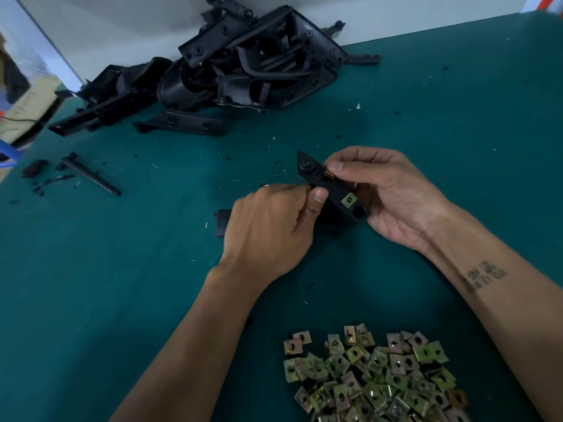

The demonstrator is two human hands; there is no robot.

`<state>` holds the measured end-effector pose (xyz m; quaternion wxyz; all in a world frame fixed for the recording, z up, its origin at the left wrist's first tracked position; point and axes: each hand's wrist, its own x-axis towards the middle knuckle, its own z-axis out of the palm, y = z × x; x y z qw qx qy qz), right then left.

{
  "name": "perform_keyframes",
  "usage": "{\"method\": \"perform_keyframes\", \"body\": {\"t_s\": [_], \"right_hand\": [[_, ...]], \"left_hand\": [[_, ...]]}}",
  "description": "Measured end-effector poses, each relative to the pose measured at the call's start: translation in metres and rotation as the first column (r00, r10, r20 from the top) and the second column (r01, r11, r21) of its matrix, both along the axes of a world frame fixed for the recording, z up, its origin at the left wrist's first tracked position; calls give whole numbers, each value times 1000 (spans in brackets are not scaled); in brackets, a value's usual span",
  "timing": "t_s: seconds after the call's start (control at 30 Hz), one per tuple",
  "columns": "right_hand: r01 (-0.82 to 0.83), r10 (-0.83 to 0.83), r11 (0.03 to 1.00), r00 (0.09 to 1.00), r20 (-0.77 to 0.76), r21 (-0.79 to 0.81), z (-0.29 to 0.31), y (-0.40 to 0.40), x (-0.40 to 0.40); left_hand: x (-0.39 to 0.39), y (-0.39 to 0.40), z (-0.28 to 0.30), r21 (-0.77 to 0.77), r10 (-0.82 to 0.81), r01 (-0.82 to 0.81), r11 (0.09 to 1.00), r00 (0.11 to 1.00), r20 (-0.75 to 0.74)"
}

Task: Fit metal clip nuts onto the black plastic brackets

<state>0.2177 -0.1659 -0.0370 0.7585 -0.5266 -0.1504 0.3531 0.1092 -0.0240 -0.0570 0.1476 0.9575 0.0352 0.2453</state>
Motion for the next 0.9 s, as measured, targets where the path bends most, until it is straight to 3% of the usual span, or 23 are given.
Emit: {"method": "perform_keyframes", "body": {"t_s": [0.1, 0.27, 0.43, 0.73, 0.9], "right_hand": [[16, -16, 1000, 1000, -18, -18, 1, 0, 0], [227, -228, 971, 973, 17, 71, -4, 6, -4], [203, -209, 976, 974, 86, 79, -2, 7, -12], [382, -389, 921, 909, 151, 71, -8, 13, -17], [318, -325, 946, 929, 177, 63, -9, 11, -16]], "left_hand": [[0, 0, 0, -3, 1, -1, 1000, 1000, 0], [1, 0, -2, 13, 16, -16, 1000, 1000, 11], [0, 0, -3, 4, 33, -34, 999, 999, 36], [1, -2, -1, 11, 51, -52, 999, 998, 37], [1, -2, -2, 10, 51, -52, 999, 998, 46]]}}
